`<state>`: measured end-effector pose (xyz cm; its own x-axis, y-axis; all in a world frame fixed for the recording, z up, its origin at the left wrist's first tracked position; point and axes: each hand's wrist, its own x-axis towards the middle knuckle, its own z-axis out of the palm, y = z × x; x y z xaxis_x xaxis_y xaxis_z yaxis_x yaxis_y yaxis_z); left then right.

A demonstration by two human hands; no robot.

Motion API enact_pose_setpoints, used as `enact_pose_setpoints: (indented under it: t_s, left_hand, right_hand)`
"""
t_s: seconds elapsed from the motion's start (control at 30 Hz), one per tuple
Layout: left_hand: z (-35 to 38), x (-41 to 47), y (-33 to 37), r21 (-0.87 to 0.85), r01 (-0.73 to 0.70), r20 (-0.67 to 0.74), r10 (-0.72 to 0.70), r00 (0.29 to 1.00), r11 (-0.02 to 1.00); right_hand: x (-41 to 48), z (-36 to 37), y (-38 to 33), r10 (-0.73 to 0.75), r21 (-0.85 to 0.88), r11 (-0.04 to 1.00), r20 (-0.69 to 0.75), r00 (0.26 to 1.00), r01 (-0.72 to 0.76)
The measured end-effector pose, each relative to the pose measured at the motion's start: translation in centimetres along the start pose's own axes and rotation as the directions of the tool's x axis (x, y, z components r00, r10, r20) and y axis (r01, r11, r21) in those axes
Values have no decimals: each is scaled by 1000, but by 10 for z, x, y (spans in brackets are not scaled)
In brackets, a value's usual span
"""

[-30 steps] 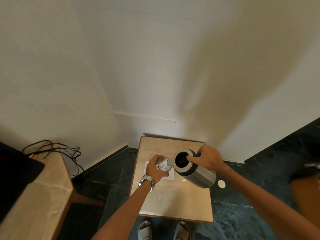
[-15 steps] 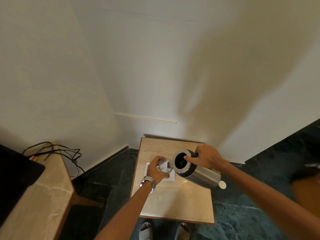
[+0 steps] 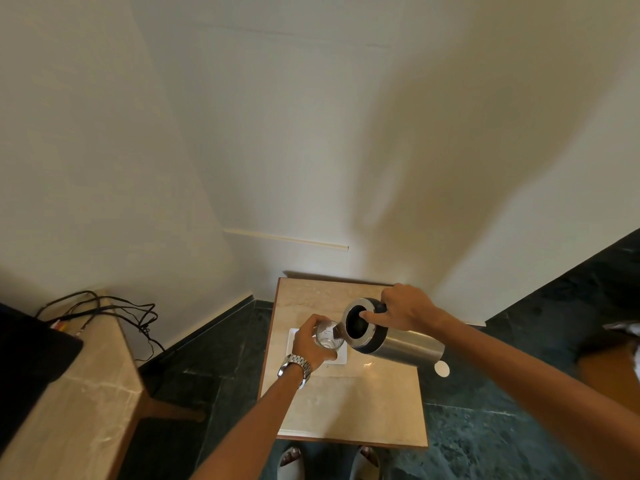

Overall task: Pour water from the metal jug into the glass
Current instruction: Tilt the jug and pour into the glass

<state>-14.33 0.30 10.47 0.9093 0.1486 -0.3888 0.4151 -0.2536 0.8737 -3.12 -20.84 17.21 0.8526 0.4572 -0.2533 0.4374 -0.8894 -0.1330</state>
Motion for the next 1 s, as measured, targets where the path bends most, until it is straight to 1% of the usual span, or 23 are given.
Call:
enact_pose_setpoints:
  t_s: [0.33,0.57,1.0]
  left_hand:
    - [3,-1,-1,6,1,10,-1,1000,1000]
    - [4,-3,-1,9,5,9,-5,1000,1000]
    - [0,-4,2,30,21,-3,-21,1000,999]
  right_hand:
    - [3,-9,-10,-48,-63,997,42,998,51]
    - [5,-11,-15,-71,-102,992,46,996,75]
    - [7,-15,-25,-62,-118,991,65,996,70]
